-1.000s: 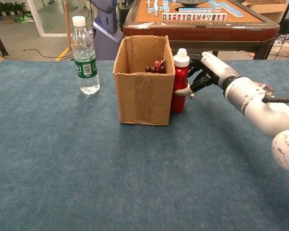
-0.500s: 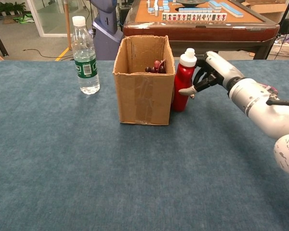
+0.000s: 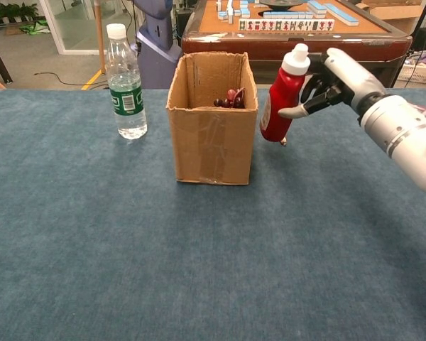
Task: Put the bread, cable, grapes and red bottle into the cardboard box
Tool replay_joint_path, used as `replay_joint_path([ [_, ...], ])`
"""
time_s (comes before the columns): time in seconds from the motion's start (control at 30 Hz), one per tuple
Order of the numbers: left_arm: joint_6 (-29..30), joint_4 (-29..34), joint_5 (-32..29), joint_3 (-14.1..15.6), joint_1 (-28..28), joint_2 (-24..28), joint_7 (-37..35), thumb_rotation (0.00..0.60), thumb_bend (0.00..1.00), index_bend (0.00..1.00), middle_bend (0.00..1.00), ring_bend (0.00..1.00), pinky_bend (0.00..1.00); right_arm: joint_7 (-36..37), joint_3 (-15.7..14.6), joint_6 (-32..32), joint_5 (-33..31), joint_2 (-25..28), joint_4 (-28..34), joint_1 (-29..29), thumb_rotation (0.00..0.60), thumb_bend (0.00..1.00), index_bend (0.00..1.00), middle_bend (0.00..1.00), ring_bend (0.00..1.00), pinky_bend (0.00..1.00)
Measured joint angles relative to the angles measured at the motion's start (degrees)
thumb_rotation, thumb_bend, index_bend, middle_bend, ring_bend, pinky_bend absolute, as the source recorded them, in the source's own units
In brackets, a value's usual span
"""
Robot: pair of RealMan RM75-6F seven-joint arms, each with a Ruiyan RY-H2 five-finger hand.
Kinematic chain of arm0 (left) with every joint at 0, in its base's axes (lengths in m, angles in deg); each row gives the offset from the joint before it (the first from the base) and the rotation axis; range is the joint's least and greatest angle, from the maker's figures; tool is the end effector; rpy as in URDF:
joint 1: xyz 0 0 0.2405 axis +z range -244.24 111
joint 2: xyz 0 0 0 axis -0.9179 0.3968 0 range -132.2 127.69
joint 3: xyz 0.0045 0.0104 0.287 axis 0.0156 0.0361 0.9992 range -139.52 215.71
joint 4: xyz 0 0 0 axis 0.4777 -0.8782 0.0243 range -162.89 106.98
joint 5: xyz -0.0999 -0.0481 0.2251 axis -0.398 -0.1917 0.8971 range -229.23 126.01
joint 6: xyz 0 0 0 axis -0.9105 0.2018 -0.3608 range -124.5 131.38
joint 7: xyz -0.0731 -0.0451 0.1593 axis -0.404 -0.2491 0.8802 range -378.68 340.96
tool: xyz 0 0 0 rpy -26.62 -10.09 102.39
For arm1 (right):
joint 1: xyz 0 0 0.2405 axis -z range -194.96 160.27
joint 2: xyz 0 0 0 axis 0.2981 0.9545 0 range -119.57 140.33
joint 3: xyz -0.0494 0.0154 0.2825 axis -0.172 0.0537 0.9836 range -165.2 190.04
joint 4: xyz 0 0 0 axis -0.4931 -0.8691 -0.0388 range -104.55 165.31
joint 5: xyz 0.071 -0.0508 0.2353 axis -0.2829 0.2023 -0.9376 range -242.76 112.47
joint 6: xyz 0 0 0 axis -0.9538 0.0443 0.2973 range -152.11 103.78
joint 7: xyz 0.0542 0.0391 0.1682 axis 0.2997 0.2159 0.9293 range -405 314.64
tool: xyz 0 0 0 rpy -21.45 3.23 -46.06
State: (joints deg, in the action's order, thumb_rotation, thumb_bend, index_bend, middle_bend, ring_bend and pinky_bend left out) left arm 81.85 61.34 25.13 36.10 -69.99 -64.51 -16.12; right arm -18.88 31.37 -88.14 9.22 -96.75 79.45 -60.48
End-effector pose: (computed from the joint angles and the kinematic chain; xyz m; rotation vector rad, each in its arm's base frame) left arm -0.4124 0.2071 0.1464 -1.3266 -0.9788 -0.6353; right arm -0.1899 -0.4793 -0.0687 1.3364 -1.2534 1.5023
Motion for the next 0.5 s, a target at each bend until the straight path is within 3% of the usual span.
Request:
replay_joint_path([
  [0.5,-0.69,-0.35,-0.19,0.06,-0.40,-0.43,0.65,0.600,0.15,0.48,0.33,0.27,0.54,-9.62,1.72,-10.90,4.16,10.78,19.89,3.28,0.600,0.22,0.53,0.60,0.52,0.55],
])
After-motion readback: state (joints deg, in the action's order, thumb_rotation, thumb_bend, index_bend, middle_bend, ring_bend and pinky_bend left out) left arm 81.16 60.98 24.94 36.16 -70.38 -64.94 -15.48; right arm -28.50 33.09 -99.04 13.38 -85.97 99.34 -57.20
